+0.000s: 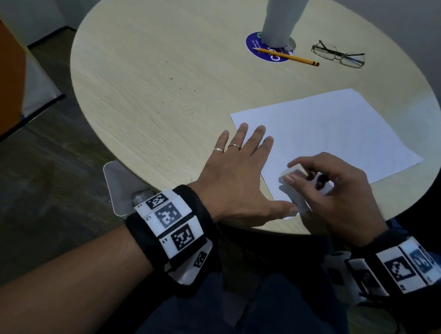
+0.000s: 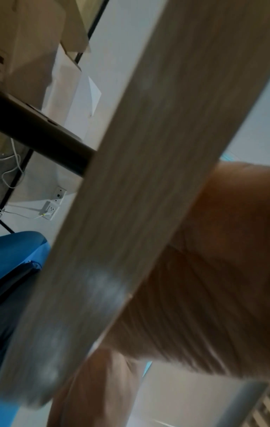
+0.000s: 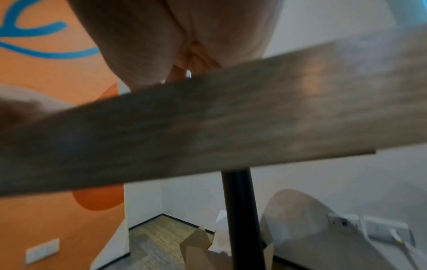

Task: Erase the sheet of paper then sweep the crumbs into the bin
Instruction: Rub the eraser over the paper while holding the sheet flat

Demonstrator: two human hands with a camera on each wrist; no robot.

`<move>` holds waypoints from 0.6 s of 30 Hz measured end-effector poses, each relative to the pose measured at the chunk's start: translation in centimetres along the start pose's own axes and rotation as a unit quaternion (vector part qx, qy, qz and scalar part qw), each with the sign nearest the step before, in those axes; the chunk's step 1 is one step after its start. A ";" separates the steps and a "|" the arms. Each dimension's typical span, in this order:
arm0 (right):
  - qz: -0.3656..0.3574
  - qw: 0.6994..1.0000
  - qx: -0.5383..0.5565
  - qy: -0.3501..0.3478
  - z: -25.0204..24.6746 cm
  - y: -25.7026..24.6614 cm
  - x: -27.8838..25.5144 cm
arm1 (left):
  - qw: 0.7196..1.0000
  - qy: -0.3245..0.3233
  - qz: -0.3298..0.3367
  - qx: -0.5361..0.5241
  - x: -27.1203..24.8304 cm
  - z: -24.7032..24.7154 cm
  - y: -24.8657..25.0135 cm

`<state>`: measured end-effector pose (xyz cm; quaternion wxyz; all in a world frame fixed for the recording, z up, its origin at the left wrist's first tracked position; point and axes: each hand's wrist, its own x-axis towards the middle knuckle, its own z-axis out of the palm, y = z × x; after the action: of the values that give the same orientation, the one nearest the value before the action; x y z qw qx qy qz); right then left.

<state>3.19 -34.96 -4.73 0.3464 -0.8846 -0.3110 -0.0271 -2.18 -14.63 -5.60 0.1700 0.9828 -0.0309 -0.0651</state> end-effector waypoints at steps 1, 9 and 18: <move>-0.021 0.999 -0.018 -0.024 0.2 -0.1 0.2 | 1.000 -0.002 0.002 0.002 0.0 0.0 -0.2; -0.128 0.975 -0.099 -0.155 -2.1 -0.1 0.8 | 0.999 -0.020 0.020 0.033 0.0 -0.2 -0.9; -0.119 0.978 -0.105 -0.133 -1.3 -0.4 0.0 | 0.997 -0.071 0.029 0.002 0.2 -2.1 -1.7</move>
<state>3.20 -35.51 -3.46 0.2017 -0.8684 -0.4526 0.0175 -1.60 -12.38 -4.25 0.1672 0.9747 -0.0712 -0.1300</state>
